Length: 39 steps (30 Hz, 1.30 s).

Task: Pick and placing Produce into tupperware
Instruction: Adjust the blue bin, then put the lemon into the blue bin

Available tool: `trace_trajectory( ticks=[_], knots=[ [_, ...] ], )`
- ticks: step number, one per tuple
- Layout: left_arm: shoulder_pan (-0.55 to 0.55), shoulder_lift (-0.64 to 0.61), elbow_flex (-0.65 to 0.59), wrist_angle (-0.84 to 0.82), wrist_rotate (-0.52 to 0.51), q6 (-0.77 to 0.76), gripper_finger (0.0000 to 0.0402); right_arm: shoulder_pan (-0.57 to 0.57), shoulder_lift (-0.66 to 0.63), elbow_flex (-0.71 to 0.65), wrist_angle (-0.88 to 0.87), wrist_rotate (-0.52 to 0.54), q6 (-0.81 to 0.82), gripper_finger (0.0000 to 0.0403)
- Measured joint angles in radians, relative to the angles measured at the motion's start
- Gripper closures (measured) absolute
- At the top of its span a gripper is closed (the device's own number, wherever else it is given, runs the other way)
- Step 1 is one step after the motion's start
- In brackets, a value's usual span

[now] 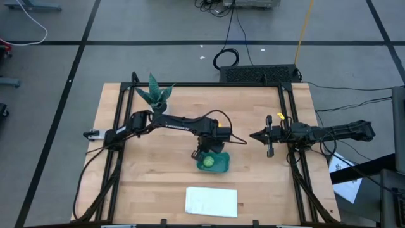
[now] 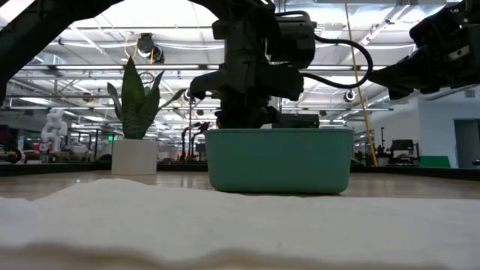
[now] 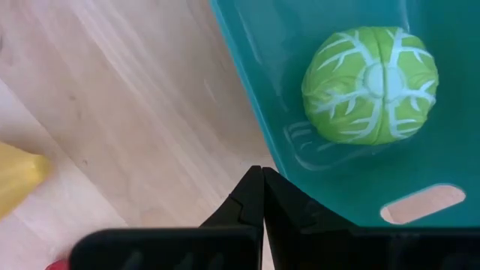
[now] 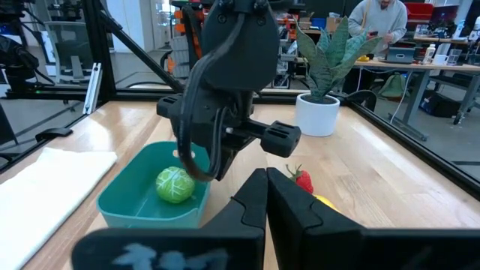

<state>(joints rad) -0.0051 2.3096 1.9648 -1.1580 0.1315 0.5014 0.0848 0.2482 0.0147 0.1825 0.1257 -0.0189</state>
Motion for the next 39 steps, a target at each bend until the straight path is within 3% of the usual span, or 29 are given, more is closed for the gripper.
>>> trace_trajectory(
  ticks=[14,22,27,33,39],
  knots=[
    [-0.024,0.0,0.0,0.025,-0.003,-0.007,0.0398,0.0,0.0,0.0,0.0,0.0,0.0,0.0403],
    [-0.022,0.0,0.0,0.04,-0.141,0.054,0.0398,0.0,0.0,0.0,0.0,0.0,0.0,0.0403],
    [-0.022,0.0,0.023,0.052,-0.281,0.1,0.04,0.0,0.0,0.0,0.0,0.0,0.0,0.0403],
    [-0.015,-0.034,0.088,0.004,-0.302,0.188,0.04,0.0,0.0,0.0,-0.001,0.0,0.0,0.0403],
    [0.008,-0.125,0.135,-0.019,-0.412,0.151,0.0391,0.0,0.002,0.0,-0.008,0.0,0.0,0.0403]
  ],
)
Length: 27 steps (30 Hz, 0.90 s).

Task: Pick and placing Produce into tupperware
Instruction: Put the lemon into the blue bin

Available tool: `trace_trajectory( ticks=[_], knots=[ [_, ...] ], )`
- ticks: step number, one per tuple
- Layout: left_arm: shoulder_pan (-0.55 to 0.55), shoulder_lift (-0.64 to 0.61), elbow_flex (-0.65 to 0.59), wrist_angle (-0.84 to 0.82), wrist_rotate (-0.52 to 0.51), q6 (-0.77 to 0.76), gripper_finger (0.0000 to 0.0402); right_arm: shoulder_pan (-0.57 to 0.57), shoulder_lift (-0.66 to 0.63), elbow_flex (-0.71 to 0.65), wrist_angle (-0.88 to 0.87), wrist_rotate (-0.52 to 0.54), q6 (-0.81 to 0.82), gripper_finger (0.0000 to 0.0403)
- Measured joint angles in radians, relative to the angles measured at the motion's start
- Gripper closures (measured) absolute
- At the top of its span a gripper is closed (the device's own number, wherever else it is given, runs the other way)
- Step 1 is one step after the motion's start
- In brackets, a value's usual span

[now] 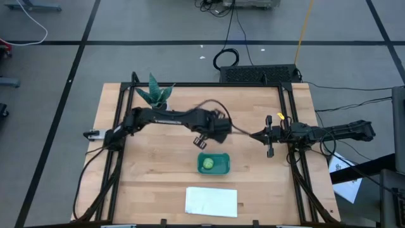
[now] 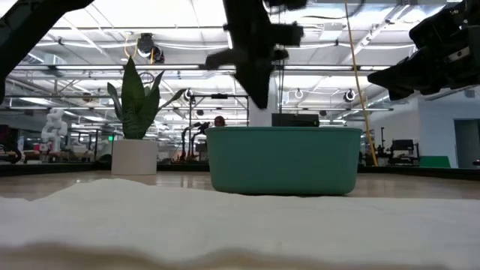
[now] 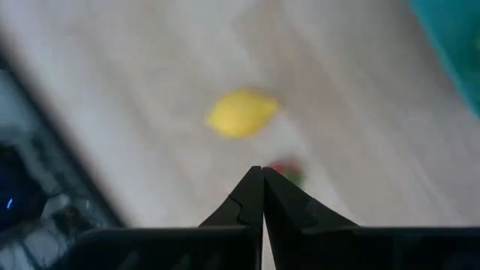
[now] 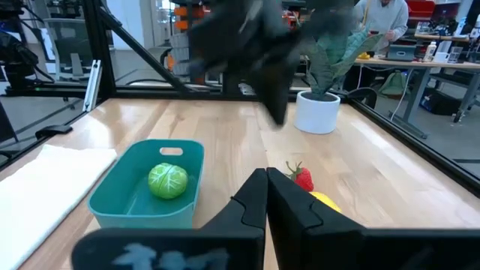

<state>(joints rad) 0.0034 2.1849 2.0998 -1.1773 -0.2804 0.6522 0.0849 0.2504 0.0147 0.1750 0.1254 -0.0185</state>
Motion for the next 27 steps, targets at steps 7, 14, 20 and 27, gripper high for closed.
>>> trace_trajectory(
  ticks=[7,14,20,27],
  knots=[
    [0.02,-0.223,0.016,-0.006,0.033,-0.097,0.0397,0.0,0.0,0.0,-0.002,0.0,0.0,0.0403],
    [-0.016,-0.524,-0.04,0.009,0.165,-0.222,0.04,0.0,0.001,0.0,-0.026,0.0,0.0,0.0403],
    [-0.052,-0.762,-0.247,0.085,0.202,-0.301,0.0399,0.0,0.001,0.0,-0.024,0.0,0.0,0.0403],
    [-0.017,-1.075,-0.76,0.574,0.442,-0.348,0.0396,0.0,0.001,0.0,-0.022,0.0,-0.012,0.0403]
  ],
)
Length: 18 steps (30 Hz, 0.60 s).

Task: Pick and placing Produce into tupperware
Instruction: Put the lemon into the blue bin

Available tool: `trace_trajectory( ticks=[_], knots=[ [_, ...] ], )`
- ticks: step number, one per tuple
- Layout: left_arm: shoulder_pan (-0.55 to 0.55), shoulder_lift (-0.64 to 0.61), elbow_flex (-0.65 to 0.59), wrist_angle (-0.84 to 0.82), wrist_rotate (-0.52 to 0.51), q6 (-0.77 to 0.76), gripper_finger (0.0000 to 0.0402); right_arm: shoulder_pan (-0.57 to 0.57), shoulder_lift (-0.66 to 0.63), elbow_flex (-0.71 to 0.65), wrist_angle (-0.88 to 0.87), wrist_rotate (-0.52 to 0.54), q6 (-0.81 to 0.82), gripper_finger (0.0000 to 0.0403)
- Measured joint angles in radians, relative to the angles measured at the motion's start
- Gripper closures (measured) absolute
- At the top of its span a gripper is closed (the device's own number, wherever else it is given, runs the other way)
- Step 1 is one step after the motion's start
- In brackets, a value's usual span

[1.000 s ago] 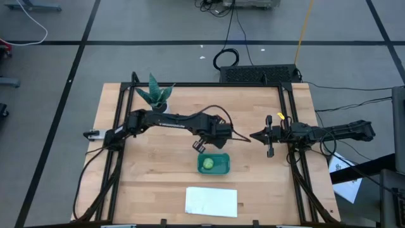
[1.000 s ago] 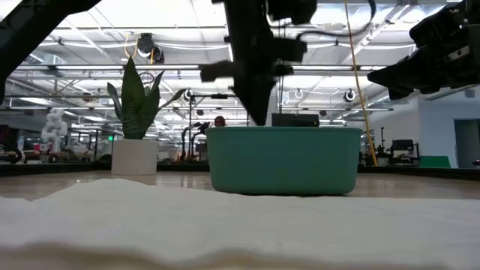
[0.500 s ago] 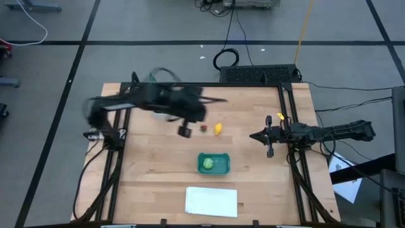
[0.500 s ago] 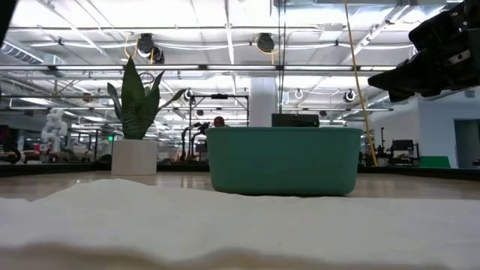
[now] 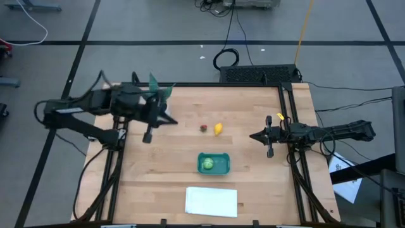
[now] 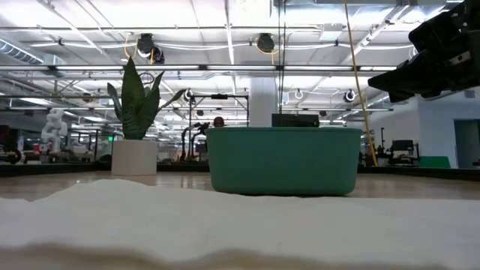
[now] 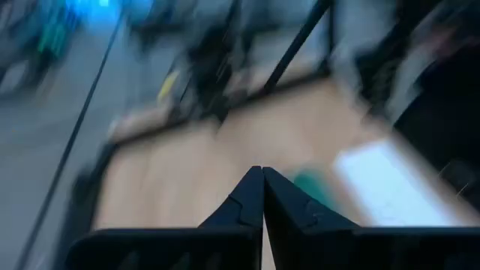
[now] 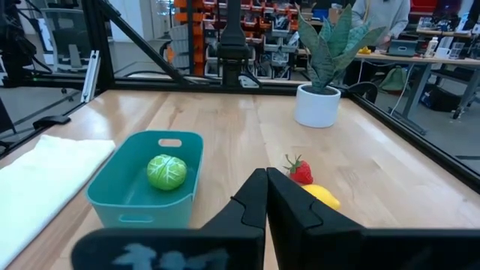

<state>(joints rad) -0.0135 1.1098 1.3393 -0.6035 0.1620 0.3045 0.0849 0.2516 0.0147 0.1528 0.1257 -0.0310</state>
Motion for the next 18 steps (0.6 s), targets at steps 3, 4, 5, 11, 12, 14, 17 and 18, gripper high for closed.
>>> trace_trajectory(
  ticks=[3,4,5,11,12,14,17,18],
  knots=[
    [0.033,-0.074,-0.251,0.322,0.116,-0.027,0.04,0.0,0.0,0.0,0.001,0.0,-0.009,0.0403],
    [0.051,-0.081,-0.325,0.406,0.119,-0.038,0.0399,0.0,0.0,0.0,0.001,0.0,-0.009,0.0403],
    [0.07,-0.083,-0.389,0.481,0.119,-0.042,0.0399,0.0,0.0,0.0,0.002,0.0,-0.01,0.0403],
    [0.148,-0.119,-0.608,0.716,0.151,-0.04,0.04,0.0,0.0,0.0,0.004,0.0,-0.008,0.0403],
    [0.162,-0.137,-0.627,0.716,0.148,-0.036,0.0401,0.0,0.0,0.0,0.004,0.0,-0.008,0.0403],
    [0.181,-0.189,-0.662,0.704,0.144,-0.025,0.0401,0.0,0.0,0.0,0.001,0.0,-0.001,0.0403],
    [0.213,-0.291,-0.731,0.739,0.116,-0.035,0.0401,0.0,0.0,0.0,0.0,0.0,0.012,0.0403],
    [0.225,-0.321,-0.757,0.762,0.1,-0.05,0.0401,0.0,0.0,0.0,0.0,0.0,0.012,0.0403]
  ],
)
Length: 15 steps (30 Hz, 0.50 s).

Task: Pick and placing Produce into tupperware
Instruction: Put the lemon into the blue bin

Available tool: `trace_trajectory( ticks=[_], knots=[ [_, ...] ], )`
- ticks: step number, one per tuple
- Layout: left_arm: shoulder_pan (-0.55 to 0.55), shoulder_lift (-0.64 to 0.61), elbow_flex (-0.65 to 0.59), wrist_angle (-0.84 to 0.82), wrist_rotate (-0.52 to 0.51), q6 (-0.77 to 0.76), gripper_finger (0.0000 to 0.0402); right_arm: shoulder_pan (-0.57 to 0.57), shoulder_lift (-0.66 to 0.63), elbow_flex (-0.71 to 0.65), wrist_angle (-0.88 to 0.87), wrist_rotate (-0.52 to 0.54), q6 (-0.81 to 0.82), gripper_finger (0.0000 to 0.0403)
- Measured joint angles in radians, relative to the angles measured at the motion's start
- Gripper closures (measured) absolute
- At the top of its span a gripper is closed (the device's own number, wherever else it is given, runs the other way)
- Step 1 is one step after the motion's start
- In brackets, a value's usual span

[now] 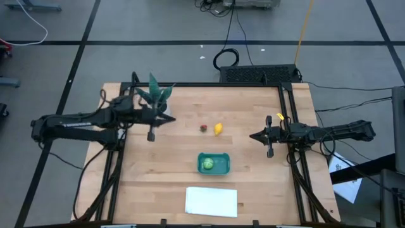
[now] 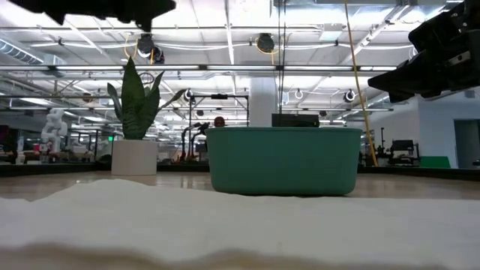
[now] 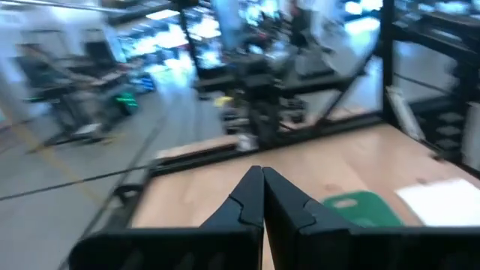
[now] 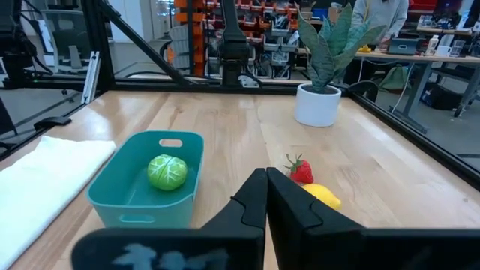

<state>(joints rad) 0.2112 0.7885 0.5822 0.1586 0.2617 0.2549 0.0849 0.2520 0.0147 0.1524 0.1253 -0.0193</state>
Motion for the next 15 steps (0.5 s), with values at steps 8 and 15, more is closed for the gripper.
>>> trace_trajectory(
  ticks=[8,15],
  knots=[
    [0.054,-0.158,-0.19,0.079,-0.079,-0.174,0.0401,0.0,0.0,0.0,0.014,0.001,-0.027,0.0403],
    [-0.039,-0.162,-0.298,0.108,-0.08,-0.173,0.0401,0.0,0.0,0.0,0.05,0.001,-0.054,0.0403]
  ],
)
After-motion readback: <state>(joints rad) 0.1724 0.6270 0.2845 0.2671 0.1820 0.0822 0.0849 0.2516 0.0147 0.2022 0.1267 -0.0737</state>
